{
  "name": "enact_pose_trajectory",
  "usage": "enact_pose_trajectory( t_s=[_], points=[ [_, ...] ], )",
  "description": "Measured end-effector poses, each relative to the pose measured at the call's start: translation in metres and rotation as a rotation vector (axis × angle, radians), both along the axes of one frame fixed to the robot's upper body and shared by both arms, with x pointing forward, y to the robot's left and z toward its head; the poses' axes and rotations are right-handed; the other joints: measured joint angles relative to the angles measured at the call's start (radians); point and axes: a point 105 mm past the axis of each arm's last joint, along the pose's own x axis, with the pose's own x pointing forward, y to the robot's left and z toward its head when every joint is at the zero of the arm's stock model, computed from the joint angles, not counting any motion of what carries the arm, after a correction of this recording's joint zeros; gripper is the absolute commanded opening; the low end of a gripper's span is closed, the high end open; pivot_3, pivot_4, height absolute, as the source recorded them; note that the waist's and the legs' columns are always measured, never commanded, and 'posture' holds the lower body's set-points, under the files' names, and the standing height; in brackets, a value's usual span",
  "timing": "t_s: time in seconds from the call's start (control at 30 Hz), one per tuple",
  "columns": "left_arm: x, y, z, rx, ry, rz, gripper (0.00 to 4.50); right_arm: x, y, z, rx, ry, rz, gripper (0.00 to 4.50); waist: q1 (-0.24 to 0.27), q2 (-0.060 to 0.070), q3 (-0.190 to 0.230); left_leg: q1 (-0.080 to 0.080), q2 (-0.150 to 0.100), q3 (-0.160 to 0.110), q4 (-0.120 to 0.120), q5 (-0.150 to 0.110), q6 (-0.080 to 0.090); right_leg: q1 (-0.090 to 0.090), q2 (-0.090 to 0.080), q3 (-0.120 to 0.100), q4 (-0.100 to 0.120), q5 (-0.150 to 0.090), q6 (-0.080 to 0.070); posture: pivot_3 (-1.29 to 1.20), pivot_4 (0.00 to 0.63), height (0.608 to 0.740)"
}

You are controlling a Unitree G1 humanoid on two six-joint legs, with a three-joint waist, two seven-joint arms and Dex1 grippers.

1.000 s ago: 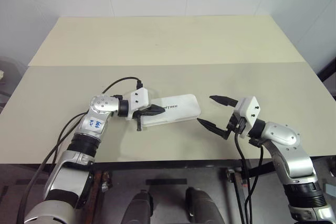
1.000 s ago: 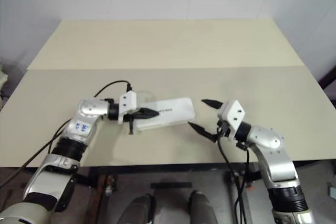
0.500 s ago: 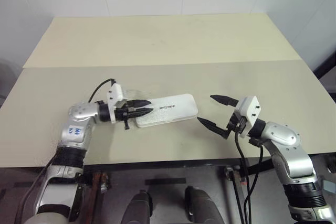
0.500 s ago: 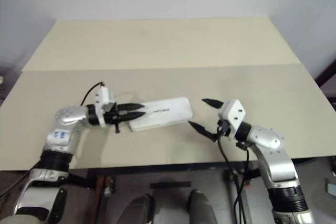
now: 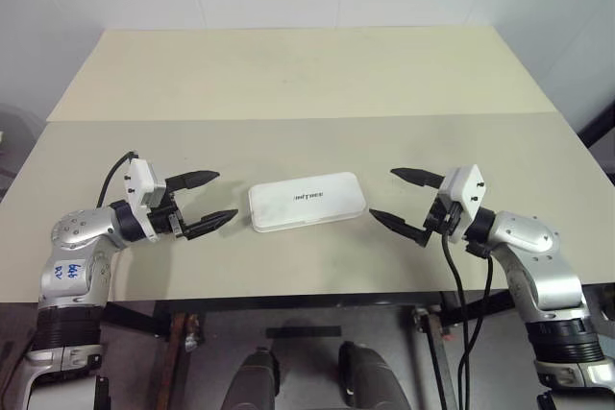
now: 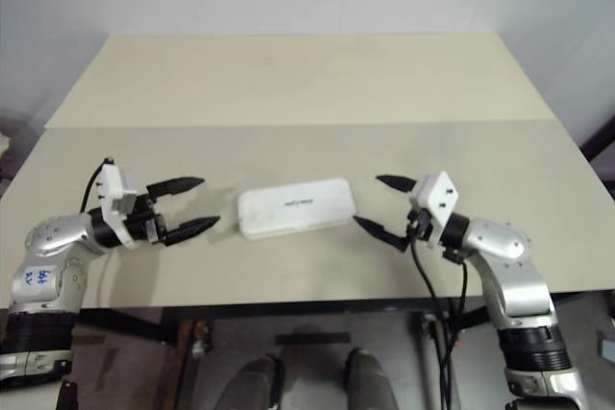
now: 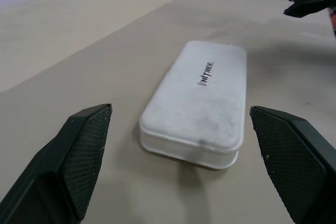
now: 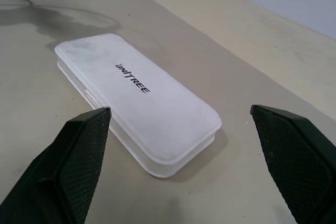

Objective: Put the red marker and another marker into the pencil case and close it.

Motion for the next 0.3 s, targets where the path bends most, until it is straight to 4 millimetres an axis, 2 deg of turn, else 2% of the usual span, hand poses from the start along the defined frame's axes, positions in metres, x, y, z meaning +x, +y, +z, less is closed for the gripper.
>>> enact_pose_trajectory(
  t_s=[0.3],
  points=[
    [0.005, -0.015, 0.008, -0.003, -0.048, -0.037, 4.49, 0.007, -0.015, 0.004, -0.057, -0.011, 0.008, 4.50, -0.002, 0.000, 0.000, 0.000, 0.000, 0.001, -0.001, 0.000, 0.000, 0.000, 0.000, 0.000, -0.001, 0.000, 0.000, 0.00, 0.150, 0.740]
  ],
)
